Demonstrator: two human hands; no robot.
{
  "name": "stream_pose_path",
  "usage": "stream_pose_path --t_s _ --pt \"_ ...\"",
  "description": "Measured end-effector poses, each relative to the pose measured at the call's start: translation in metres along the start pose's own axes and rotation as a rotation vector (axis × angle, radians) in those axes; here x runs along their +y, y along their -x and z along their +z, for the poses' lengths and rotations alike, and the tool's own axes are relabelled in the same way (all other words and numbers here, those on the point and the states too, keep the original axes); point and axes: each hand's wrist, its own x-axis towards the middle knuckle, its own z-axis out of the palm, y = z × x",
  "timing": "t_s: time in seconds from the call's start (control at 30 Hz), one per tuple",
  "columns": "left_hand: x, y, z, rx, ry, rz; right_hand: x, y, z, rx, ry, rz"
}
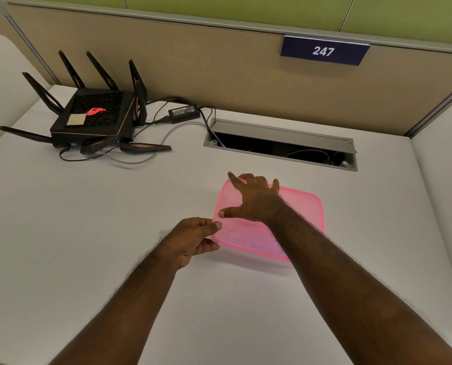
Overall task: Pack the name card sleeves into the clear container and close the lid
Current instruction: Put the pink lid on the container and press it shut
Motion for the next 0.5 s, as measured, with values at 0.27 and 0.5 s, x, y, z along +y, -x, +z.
stream_pose_path --t_s 0.27,0.5 --pt "-0.023 0.008 0.008 0.087 0.198 -0.023 -0.001 0.001 0.002 0.0 -0.008 -0.004" --pt "-0.014 0.01 0.005 0.023 0.145 -0.121 -0.002 0.002 0.002 0.008 -0.017 -0.002"
